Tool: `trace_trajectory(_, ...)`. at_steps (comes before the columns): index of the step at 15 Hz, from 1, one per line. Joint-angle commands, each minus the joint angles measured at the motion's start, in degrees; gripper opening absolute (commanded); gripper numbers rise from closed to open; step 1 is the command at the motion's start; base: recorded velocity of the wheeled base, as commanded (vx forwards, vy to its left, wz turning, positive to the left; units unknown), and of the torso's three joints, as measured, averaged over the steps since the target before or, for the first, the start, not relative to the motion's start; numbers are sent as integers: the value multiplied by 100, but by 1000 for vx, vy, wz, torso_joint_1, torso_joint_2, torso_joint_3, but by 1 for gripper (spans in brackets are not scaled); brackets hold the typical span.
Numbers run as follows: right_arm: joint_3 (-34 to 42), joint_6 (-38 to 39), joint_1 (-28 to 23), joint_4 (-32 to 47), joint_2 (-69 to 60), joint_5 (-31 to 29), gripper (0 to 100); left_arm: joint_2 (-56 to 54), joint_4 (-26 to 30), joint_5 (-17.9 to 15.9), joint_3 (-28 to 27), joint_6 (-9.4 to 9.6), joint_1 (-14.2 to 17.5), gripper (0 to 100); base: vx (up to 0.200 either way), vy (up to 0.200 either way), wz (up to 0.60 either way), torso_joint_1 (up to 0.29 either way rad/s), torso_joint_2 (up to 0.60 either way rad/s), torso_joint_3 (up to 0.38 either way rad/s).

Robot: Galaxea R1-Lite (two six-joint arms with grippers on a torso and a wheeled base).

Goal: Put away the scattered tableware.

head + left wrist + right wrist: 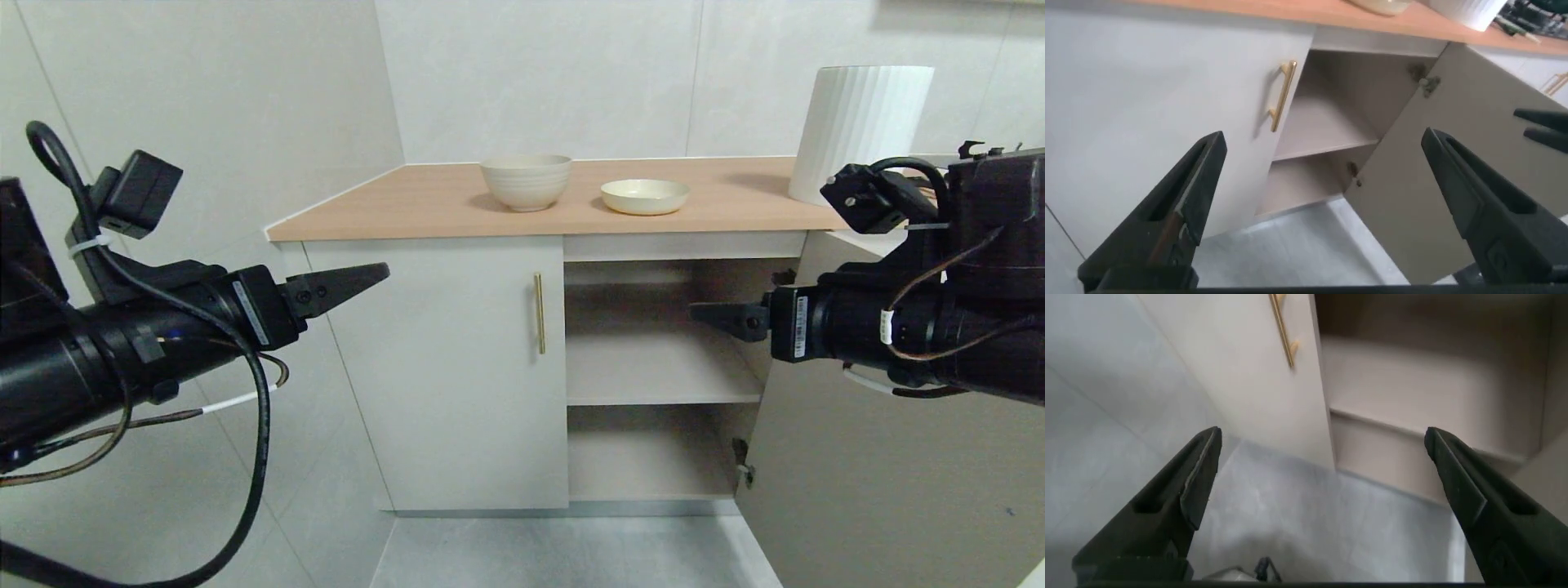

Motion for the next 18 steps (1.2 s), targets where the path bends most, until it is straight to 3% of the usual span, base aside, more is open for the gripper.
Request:
trace_trajectory(1,-66,1,-3,9,-179,-4,100,-71,-1,-1,-49,1,31,100,0,0,0,0,0,0)
trace_trajectory(6,-66,1,6,18,-135,14,100,-159,236,-18,-172,1,137,100,0,0,0,0,0,0)
trace_trajectory(8,-57,10,32,27,-135,32,100,-185,596,-18,-330,1,224,100,200,0,0,-5,0,5)
trace_trajectory(18,-49,107,93,45,-179,49,100,-176,614,-71,-348,-16,233,100,200,0,0,2,0,5)
